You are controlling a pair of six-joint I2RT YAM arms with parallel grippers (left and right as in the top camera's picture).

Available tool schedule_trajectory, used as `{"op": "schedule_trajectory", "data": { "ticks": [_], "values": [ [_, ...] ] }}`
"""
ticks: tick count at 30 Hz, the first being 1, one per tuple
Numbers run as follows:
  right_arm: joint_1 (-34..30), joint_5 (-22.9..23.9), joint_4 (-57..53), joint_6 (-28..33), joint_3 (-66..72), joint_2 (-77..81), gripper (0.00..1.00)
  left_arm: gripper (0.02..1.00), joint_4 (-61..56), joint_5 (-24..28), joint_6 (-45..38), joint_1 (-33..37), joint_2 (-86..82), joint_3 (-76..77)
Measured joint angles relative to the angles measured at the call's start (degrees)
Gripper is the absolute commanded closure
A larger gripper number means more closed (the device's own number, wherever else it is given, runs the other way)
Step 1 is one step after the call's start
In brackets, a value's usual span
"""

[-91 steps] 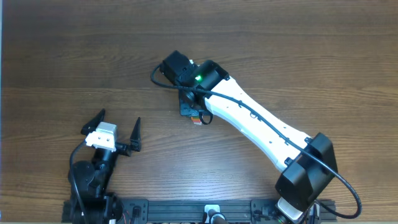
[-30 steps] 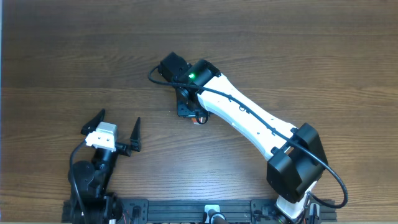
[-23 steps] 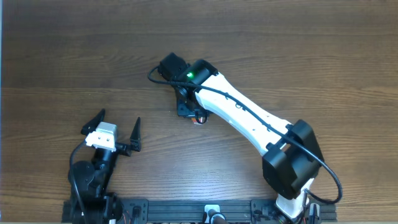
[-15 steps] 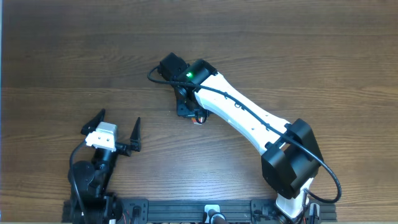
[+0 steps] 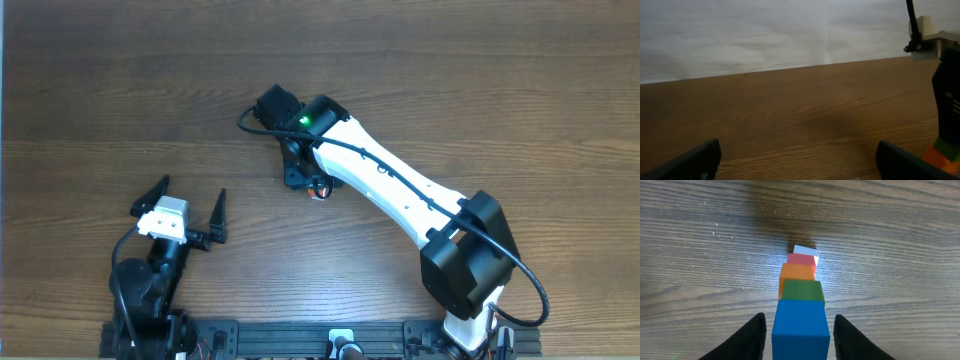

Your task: Stack Cubes

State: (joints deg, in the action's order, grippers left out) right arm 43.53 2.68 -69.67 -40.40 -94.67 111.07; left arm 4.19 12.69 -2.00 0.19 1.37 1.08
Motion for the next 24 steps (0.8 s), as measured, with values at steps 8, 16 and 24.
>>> {"op": "schedule_trajectory", "data": {
  "ticks": [8, 16, 24],
  "values": [
    [-0.1, 0.6, 1.3, 0.2, 0.0, 0.0, 0.009, 0.018, 0.0, 0.0, 0.0, 0.0, 0.0, 0.0],
    [-5.8, 3.2, 5.3, 4.9, -3.2, 0.3, 0.009, 0.018, 0.0, 0.0, 0.0, 0.0, 0.0, 0.0],
    [-23.1, 6.2, 5.8, 12.7, -12.0, 0.4, 0.009, 0.02, 0.0, 0.0, 0.0, 0.0, 0.0, 0.0]
  ]
}}
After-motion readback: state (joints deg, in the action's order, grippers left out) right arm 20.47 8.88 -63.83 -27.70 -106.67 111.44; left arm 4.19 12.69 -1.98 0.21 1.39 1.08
